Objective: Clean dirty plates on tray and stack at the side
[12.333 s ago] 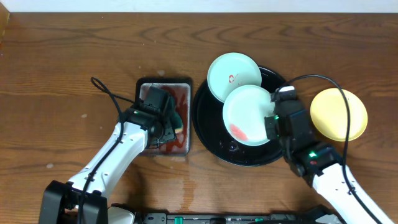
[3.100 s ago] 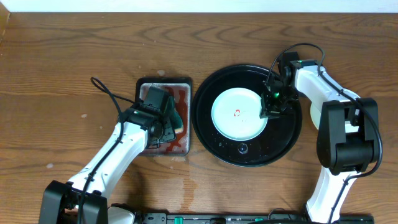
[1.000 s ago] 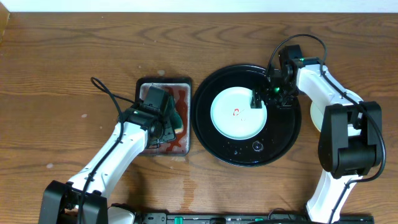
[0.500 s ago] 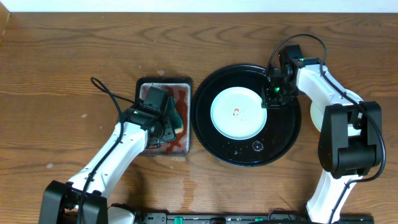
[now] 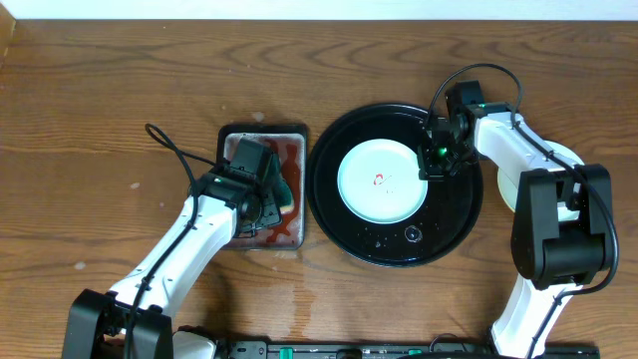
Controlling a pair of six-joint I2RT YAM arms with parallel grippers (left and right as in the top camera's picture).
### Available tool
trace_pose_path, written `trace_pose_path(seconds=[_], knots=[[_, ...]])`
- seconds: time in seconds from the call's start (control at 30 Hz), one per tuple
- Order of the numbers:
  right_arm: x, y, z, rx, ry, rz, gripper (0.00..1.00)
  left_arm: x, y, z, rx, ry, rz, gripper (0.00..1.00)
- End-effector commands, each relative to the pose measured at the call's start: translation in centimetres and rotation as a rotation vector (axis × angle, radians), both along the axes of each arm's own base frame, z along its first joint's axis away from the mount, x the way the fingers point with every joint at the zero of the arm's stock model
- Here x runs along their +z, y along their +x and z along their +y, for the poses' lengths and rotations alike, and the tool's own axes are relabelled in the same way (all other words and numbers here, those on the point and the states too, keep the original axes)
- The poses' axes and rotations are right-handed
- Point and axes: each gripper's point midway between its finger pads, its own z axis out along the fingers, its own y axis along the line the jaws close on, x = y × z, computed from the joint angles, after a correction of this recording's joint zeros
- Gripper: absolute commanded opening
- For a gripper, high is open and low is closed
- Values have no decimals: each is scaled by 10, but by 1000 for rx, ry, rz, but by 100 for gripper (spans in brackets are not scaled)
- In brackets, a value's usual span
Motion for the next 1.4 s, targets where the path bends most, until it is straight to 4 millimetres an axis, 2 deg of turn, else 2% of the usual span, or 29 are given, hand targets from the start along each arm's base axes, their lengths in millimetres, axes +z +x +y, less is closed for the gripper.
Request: trace_pose_path(seconds=[0.0,0.07,0.27,0.4,0.53,0.67,0.73,0.83,1.0,1.33,1.37], knots=[[-2,-3,-1,0,-15,-1,1,0,1,3,-3,13,-5,62],[-2,-3,-2,0,-16,1,1,1,6,1,-4,7,-27,62],[-2,-9,-2,0,-19,25,1,15,46,-11,-39,-37,-199,62],[-2,-11,-3,0,-21,33,1,23,63,-17,-44,-57,-276,62],[-2,-12,-3,0,-21,35,1,23,66,-18,-43,-60,-287,62],[-2,-10,-3,0,-21,29,1,14,72,-19,-42,-56,-283,61],[-2,-9,-3,1,-21,24,1,9,75,-14,-3,-30,-283,56],[-2,-9,-3,0,-21,25,1,3,80,-6,79,-2,-290,55],[-2,-9,-3,3,-24,23,1,-3,88,-7,97,-9,-304,55],[-2,-10,-3,4,-24,27,1,-29,83,-6,118,7,-235,54],[-2,-10,-3,4,-24,27,1,-31,82,-6,117,6,-229,51]])
